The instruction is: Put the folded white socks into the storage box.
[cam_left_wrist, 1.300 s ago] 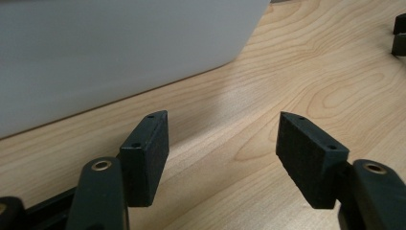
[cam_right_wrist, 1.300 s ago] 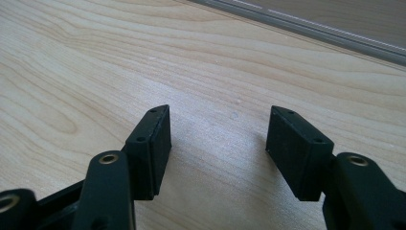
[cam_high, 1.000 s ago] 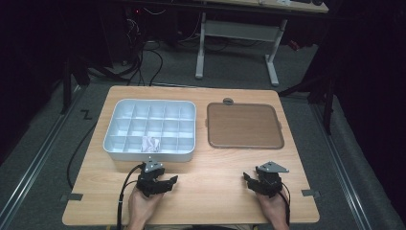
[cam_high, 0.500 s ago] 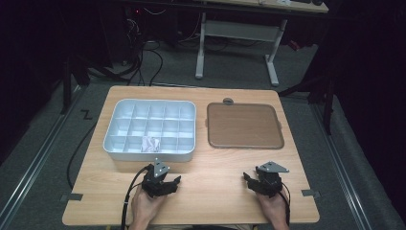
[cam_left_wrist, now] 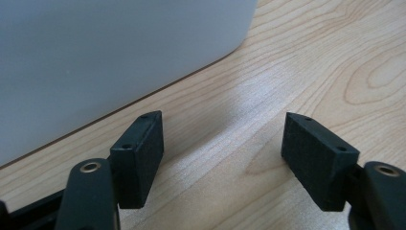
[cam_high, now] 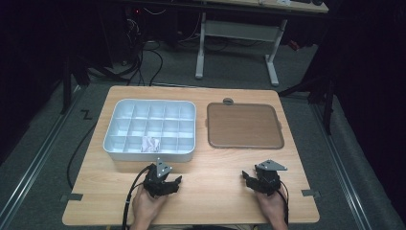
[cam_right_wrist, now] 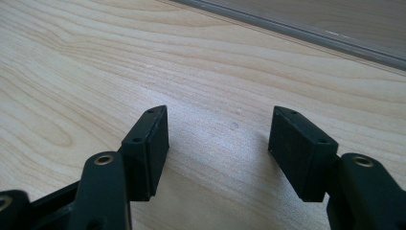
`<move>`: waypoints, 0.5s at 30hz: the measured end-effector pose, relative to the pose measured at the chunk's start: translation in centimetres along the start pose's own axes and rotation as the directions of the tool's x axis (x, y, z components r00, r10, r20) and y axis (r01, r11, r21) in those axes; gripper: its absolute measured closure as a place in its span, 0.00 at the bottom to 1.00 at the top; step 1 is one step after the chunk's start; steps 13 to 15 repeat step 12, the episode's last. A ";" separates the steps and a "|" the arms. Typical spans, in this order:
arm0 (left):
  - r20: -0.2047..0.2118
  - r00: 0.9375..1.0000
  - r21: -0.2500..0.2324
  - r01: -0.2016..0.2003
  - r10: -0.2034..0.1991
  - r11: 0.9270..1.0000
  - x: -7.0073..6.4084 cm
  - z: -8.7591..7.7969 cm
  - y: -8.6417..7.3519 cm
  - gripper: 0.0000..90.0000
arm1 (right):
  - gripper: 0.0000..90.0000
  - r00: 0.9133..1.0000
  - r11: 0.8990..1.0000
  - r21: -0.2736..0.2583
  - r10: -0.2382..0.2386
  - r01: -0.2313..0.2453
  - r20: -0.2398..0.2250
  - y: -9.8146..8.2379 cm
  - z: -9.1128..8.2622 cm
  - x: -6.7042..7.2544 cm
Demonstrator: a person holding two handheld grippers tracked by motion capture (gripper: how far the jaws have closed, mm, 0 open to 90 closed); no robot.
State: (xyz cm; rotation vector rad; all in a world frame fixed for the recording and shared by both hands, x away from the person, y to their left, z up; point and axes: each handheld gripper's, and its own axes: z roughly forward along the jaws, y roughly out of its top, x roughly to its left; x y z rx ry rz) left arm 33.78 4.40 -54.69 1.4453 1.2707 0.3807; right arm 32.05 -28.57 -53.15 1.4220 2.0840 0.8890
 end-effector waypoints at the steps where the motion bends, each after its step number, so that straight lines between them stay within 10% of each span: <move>1: 0.000 1.000 0.000 0.000 0.000 1.000 0.0 0.0 0.0 0.35 | 0.44 1.000 1.000 0.000 0.000 0.000 -0.001 0.0 0.0 0.0; 15: -0.001 1.000 -0.001 0.002 -0.002 1.000 0.0 0.0 0.0 0.35 | 0.44 1.000 1.000 0.000 -0.003 0.003 0.001 0.0 0.0 0.0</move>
